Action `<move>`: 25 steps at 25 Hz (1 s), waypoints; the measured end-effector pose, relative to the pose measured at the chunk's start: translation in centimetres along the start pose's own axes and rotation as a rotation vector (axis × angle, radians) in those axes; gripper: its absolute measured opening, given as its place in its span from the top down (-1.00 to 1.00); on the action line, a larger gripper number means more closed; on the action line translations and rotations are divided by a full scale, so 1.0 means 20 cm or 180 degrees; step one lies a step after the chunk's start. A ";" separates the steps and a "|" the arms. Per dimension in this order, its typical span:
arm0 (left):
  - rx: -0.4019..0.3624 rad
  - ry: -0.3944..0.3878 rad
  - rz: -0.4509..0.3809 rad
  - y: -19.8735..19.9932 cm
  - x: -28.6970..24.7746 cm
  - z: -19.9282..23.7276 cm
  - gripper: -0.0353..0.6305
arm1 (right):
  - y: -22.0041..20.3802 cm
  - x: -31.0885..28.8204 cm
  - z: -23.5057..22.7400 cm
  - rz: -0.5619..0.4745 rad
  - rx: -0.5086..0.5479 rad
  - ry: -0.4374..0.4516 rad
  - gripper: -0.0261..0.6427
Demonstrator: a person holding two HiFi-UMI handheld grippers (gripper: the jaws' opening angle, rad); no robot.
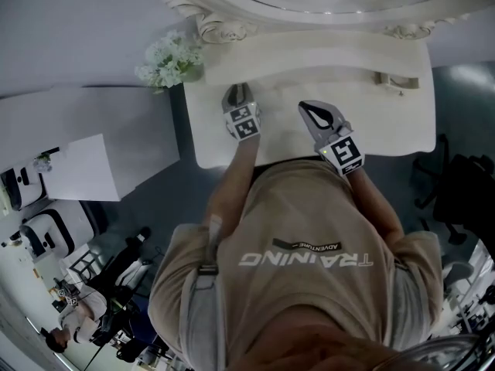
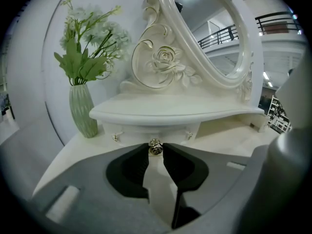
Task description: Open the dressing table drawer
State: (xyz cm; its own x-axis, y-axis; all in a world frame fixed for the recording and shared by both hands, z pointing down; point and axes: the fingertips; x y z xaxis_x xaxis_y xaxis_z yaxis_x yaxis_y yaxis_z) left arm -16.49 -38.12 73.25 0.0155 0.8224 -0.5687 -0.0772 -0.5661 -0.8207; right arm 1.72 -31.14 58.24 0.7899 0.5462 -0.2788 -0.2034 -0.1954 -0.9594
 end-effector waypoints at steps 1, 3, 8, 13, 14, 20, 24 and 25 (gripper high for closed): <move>0.0013 0.0005 0.0024 0.00 0.01 -0.01 0.59 | 0.00 0.01 0.00 0.0001 -0.0001 -0.0004 0.91; 0.0033 0.0015 0.0063 -0.02 0.03 -0.01 0.59 | -0.01 0.01 0.01 0.0011 -0.0004 -0.0015 0.91; 0.0048 0.0036 0.0093 -0.06 0.09 -0.02 0.59 | -0.03 0.04 -0.01 0.0020 -0.0078 -0.0090 0.91; 0.0041 0.0017 0.0148 -0.10 0.14 -0.03 0.59 | -0.05 0.07 0.00 0.0012 -0.0265 -0.0136 0.91; 0.0033 0.0018 0.0157 -0.11 0.15 -0.02 0.59 | -0.06 0.08 0.00 0.0015 -0.0304 -0.0141 0.91; 0.0042 0.0015 0.0170 -0.14 0.18 -0.03 0.59 | -0.09 0.12 0.02 0.0037 -0.0323 -0.0147 0.91; 0.0063 0.0017 0.0178 -0.16 0.21 -0.04 0.59 | -0.10 0.14 0.05 0.0023 -0.0292 -0.0142 0.91; 0.0066 0.0020 0.0179 -0.17 0.22 -0.04 0.59 | -0.10 0.15 0.06 0.0026 -0.0285 -0.0143 0.91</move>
State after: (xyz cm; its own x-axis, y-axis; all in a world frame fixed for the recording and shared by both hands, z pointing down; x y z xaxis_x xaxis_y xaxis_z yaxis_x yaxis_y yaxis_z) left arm -15.44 -32.66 73.45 0.0167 0.7889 -0.6143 -0.0987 -0.6101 -0.7861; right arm 3.74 -28.21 59.30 0.7614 0.5797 -0.2901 -0.1556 -0.2710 -0.9499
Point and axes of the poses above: the fingertips, and each gripper's own axes: x backward along the fingers, z to its left, y out of its top, and after that the axes turned 3 degrees about x, right-handed
